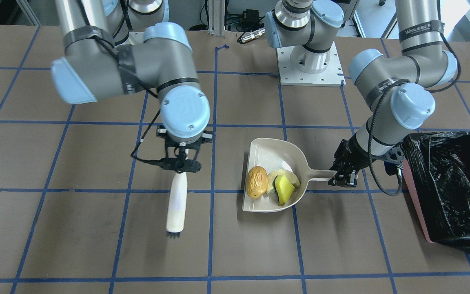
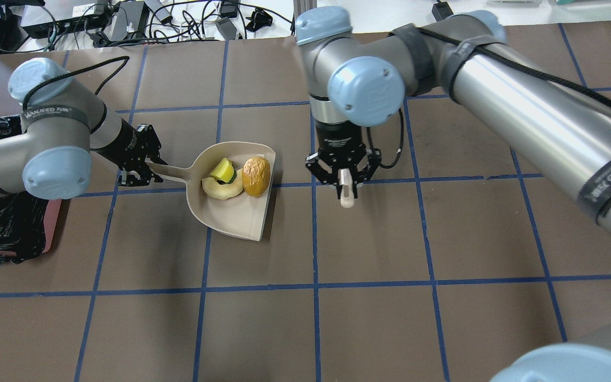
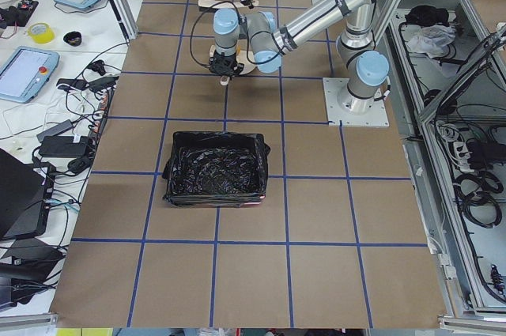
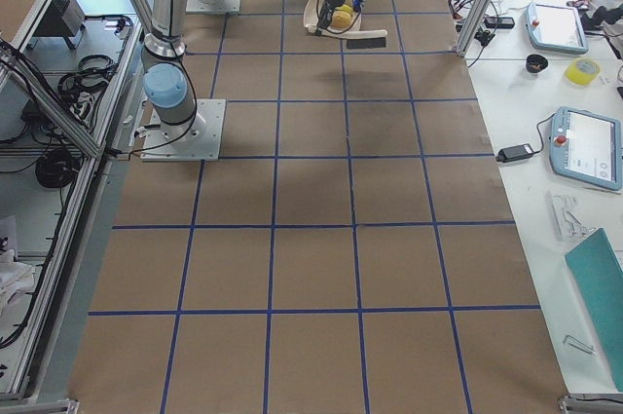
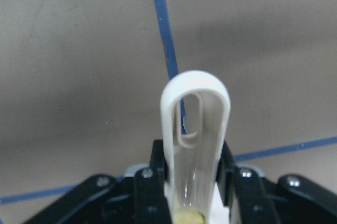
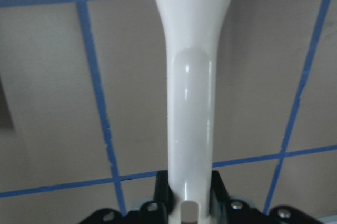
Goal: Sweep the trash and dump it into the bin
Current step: 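Lift the dustpan toward the bin with the left gripper while the right returns the brush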
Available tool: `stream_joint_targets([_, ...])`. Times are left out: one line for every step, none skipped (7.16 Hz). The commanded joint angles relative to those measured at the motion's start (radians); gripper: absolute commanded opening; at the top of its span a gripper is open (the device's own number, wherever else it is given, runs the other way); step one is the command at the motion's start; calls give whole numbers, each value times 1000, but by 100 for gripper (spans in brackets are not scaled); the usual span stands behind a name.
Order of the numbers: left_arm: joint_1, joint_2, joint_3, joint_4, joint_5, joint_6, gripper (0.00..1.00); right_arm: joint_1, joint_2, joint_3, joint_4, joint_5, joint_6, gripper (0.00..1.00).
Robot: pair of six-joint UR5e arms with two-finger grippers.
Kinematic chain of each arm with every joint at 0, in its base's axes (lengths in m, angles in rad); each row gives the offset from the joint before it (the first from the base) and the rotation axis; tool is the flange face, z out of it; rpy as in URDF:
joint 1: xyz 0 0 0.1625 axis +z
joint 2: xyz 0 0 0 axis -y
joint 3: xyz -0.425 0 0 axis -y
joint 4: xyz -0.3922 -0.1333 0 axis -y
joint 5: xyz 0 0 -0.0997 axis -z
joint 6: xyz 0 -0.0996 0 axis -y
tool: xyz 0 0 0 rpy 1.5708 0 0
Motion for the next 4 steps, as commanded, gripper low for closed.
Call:
stream_joint_targets([7,-23,238,-250,-58,-1,0,-265,-17,23,-1,-93,-293,0])
stream_joint_targets([16,-23,295,-277,-66,-1,0,-370,-24,34,-1,-122,-387,0])
stream_joint_targets([59,-22,326,-287,-142,-1,0,-462,-29,60,-39,-118,-396,0])
stream_joint_targets([134,-23,356,-316,-171,1,0,-571,-21,104,-89,-114,-549,0])
